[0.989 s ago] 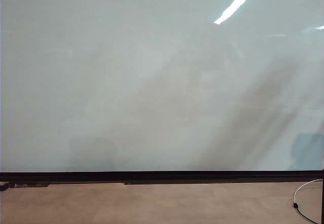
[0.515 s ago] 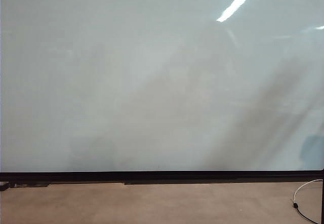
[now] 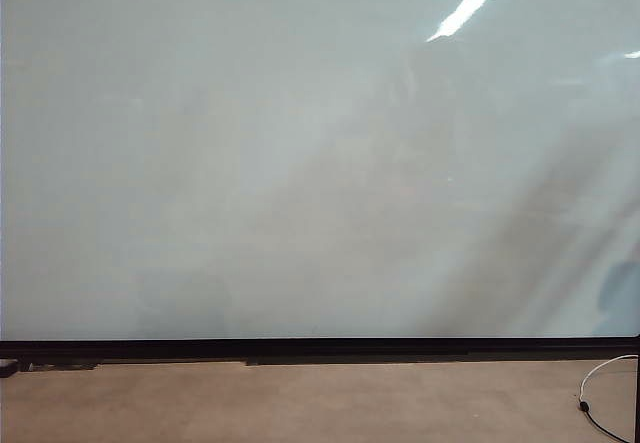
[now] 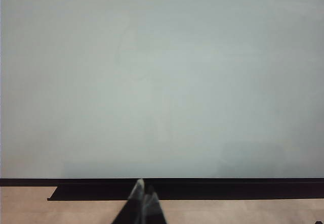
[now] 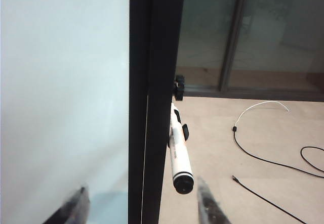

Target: Pick up the pen on the shelf to the right of the whiteboard and draw a rectangle.

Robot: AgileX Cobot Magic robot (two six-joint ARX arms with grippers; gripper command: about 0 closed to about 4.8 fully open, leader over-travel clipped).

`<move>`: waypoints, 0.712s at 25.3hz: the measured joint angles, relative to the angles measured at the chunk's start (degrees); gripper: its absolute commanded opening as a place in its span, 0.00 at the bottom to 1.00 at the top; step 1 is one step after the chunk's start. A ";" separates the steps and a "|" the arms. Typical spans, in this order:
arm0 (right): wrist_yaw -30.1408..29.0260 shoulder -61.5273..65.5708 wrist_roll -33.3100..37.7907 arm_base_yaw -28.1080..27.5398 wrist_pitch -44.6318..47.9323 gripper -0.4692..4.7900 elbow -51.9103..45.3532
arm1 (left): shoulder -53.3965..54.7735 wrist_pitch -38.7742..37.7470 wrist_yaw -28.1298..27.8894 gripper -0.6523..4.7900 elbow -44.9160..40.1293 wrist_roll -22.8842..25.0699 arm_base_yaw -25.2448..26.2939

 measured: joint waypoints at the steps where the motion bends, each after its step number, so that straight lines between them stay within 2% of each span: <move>1: 0.00 0.48 0.00 0.00 0.46 0.60 0.00 | 0.00 0.00 0.00 0.11 0.00 0.00 0.00; 14: -0.42 7.76 0.00 -0.79 4.76 0.62 2.34 | 0.00 0.00 0.02 0.11 0.00 -0.02 0.00; 18: -2.45 11.08 0.00 -1.20 5.33 0.62 4.07 | 0.00 0.00 0.00 0.11 0.00 0.00 0.00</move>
